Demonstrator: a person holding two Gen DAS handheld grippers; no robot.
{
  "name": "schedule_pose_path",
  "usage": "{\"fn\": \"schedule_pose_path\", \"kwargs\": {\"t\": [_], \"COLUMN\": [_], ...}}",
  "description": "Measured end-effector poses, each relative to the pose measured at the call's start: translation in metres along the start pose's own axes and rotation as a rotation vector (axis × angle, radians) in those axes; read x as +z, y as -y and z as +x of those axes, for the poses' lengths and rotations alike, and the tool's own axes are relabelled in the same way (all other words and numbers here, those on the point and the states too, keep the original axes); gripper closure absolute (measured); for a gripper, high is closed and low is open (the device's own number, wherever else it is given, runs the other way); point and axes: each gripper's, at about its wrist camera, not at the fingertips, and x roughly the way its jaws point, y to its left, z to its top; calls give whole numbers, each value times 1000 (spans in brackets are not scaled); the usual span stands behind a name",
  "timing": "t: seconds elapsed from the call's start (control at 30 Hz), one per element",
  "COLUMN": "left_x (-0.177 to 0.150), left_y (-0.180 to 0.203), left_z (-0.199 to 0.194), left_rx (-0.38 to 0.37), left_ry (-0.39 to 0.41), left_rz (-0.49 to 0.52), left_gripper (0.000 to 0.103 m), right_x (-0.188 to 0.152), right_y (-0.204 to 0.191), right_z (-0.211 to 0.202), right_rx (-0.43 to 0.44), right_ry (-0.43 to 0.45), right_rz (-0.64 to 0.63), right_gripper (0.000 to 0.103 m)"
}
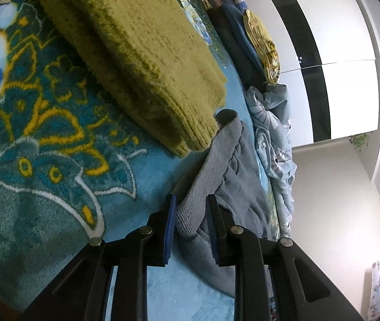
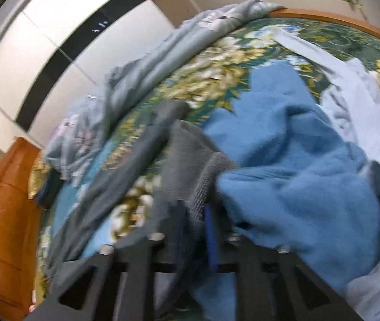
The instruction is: Fold clothes
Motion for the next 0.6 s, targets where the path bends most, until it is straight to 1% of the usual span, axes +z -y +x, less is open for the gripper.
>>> {"fn": "schedule_pose_path", "kwargs": {"t": [0.03, 0.1, 0.17, 0.2, 0.23, 0.27, 0.3, 0.37, 0.47, 0.5, 0.53, 0.57, 0.6], "left_x": [0, -1, -2, -3, -4, -5, -7, -11, -15, -16, -18, -19, -20], "left_y": [0, -1, -1, -2, -2, -2, -2, -2, 0, 1, 2, 3, 4], "left_z": [1, 2, 2, 3, 5, 6, 7, 11, 13, 14, 14, 14, 14], "left_rx": [-1, -6, -11, -12, -14, -15, -16, -17, -14, -10, -5, -6, -7], "left_ry": [-1, -4, -12, -20, -29, -38, -48, -64, -79, -83, -83, -82, -81], "left_rz": [-2, -6, -7, -5, -4, -2, 0, 1, 3, 6, 11, 19, 27], "left_gripper": [79, 79, 78, 77, 74, 72, 71, 70, 67, 61, 59, 58, 56], "right_x": [2, 6, 10, 10, 10, 9, 8, 3, -1, -2, -2, -2, -3], "right_y": [-6, -16, -23, -25, -26, -26, -22, -12, -3, -2, -1, 0, -1], "right_z": [-9, -27, -50, -57, -60, -58, -51, -36, -29, -29, -29, -29, -31], "right_rx": [2, 2, -5, -30, -79, -118, -141, -165, -137, -135, -132, -130, -127], "right_ry": [26, 84, 163, 185, 190, 180, 147, 79, 68, 68, 68, 69, 67], "right_rz": [-16, -47, -71, -90, -117, -133, -132, -115, -89, -86, -83, -80, -85], "right_gripper": [94, 95, 95, 95, 95, 95, 95, 95, 92, 92, 92, 92, 90]}}
